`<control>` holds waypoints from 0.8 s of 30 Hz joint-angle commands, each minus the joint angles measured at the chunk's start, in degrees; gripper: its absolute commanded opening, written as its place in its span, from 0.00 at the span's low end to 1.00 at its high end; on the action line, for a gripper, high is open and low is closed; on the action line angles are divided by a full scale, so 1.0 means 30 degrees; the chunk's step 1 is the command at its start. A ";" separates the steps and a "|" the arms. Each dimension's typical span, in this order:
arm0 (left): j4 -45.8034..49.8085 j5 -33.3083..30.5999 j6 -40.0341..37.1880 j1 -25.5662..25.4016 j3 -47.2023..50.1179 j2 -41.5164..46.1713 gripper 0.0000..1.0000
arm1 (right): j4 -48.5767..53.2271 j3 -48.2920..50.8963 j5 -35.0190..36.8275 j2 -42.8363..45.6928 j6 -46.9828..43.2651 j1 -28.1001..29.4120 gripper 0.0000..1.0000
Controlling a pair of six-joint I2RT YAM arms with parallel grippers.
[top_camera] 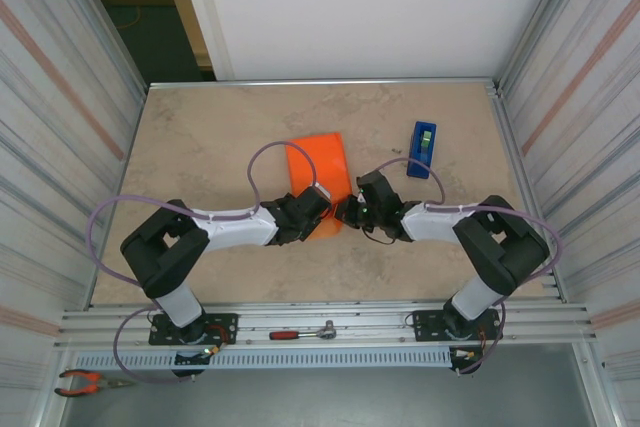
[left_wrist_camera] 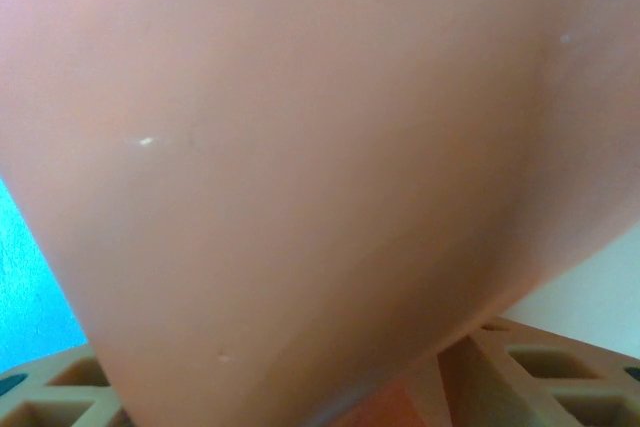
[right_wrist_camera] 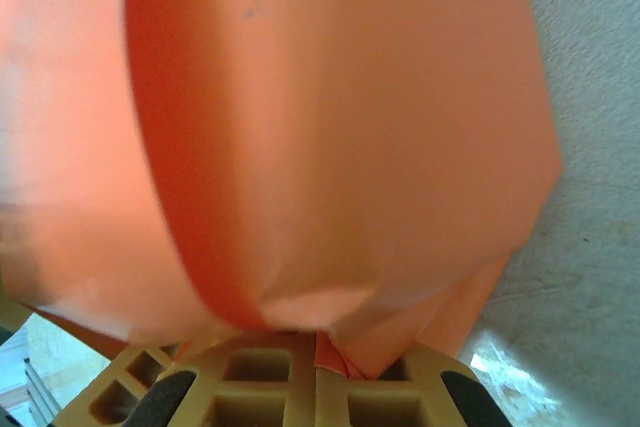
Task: Wrap the gift box in paper
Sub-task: Fold the wrapping paper for the gift box.
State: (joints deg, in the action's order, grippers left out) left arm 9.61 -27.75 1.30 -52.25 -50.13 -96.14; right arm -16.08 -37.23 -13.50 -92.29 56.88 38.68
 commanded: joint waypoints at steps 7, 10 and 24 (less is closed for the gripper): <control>-0.0179 -0.0077 -0.0287 -0.0360 -0.0166 -0.0459 0.61 | -0.2258 0.0136 -0.0050 -0.1424 0.1133 0.0292 0.00; -0.0211 -0.0067 -0.0239 -0.0396 -0.0180 -0.0529 0.61 | -0.2162 0.0278 -0.0131 -0.1136 0.1108 0.0290 0.07; -0.0199 -0.0082 -0.0258 -0.0432 -0.0224 -0.0559 0.60 | 0.1073 0.1707 0.0103 0.2724 0.0171 -0.0684 0.33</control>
State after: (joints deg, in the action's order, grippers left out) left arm 9.54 -28.01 1.28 -53.28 -50.13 -96.88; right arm -16.32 -34.17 -13.45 -86.37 58.98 37.89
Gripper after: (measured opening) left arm 0.599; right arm 0.331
